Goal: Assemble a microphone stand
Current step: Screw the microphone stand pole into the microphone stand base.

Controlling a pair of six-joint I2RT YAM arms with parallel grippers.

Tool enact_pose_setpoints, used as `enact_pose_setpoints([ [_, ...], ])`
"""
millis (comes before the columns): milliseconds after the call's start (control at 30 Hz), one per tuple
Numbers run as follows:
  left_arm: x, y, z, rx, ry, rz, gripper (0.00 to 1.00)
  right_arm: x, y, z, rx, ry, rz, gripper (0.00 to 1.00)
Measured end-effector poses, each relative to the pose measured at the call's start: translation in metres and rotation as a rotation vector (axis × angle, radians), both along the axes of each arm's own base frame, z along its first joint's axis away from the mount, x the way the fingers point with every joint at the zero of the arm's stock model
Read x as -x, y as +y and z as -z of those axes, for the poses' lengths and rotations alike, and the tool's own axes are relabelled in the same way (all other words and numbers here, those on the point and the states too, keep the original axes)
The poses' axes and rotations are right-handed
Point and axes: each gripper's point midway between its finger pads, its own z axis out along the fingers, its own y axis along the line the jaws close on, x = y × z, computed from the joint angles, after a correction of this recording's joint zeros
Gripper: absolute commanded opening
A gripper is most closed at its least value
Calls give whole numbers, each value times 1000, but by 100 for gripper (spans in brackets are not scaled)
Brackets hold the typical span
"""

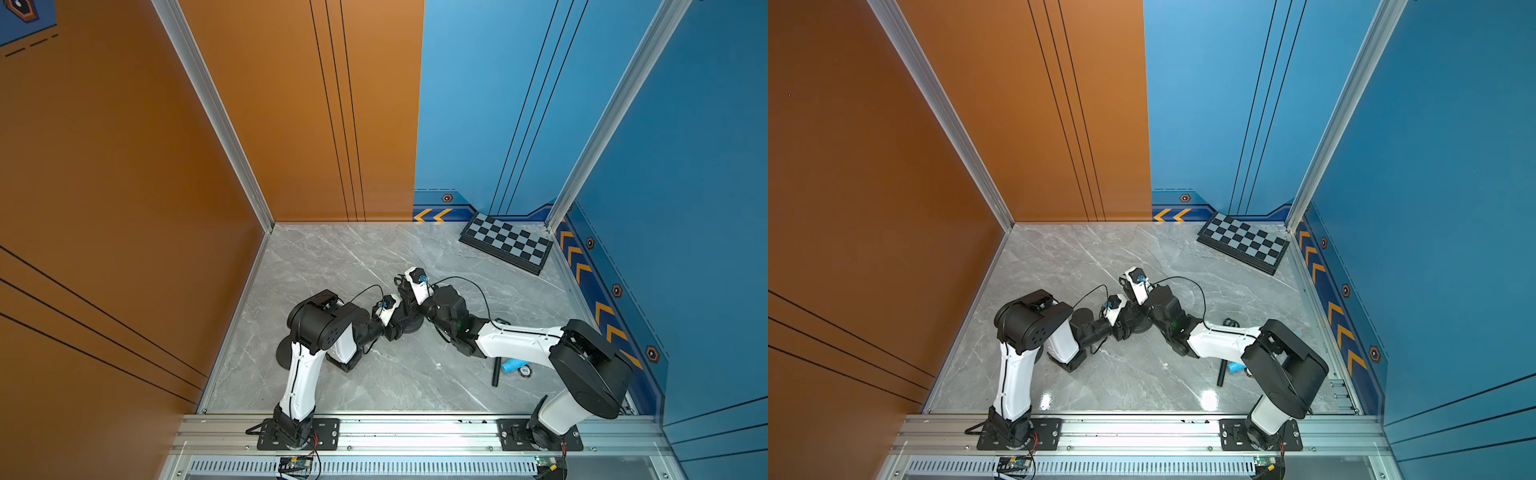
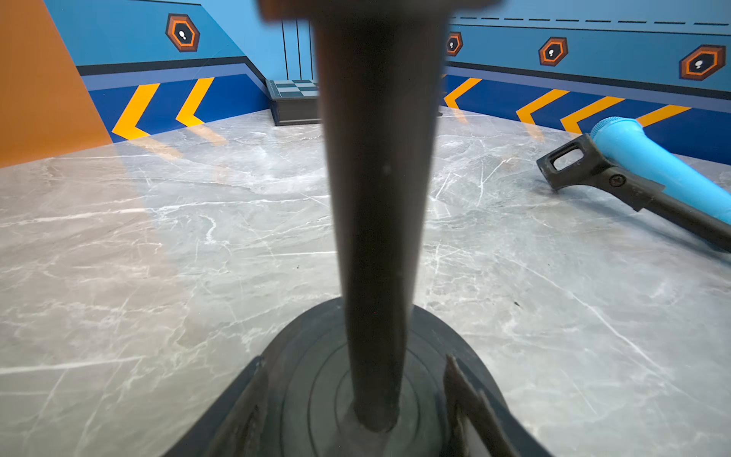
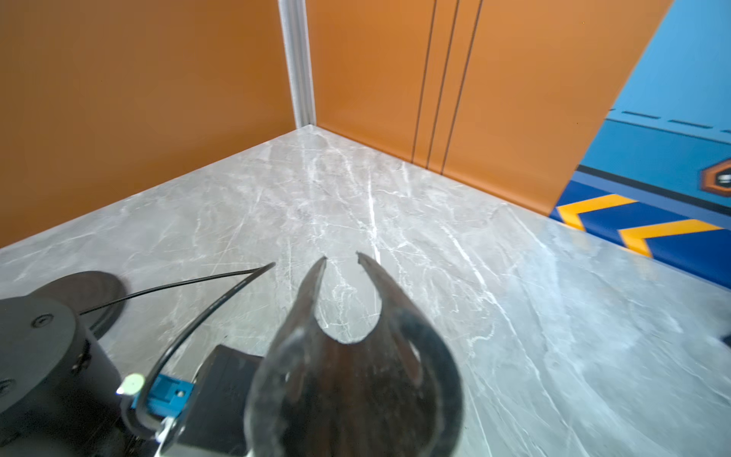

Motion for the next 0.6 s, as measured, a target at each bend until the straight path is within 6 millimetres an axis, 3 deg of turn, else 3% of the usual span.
enact_pose_setpoints([
  [100,1,0,0,4,7,1,71,6,-5,1,22,-33,147,0],
  [167,1,-1,0,6,10,2,71,5,-8,1,24,-44,225,7],
  [300,1,-1,1,8,14,1,71,2,-10,0,22,-46,259,39],
  [367,1,-1,1,9,15,1,71,-1,-12,7,51,-30,225,62],
  [400,1,-1,1,9,15,1,71,-2,-13,10,56,-18,203,66],
  [467,1,-1,1,9,15,1,71,-8,-21,15,70,17,139,71],
  [600,1,-1,1,9,15,2,71,-13,-29,14,71,81,-82,72],
])
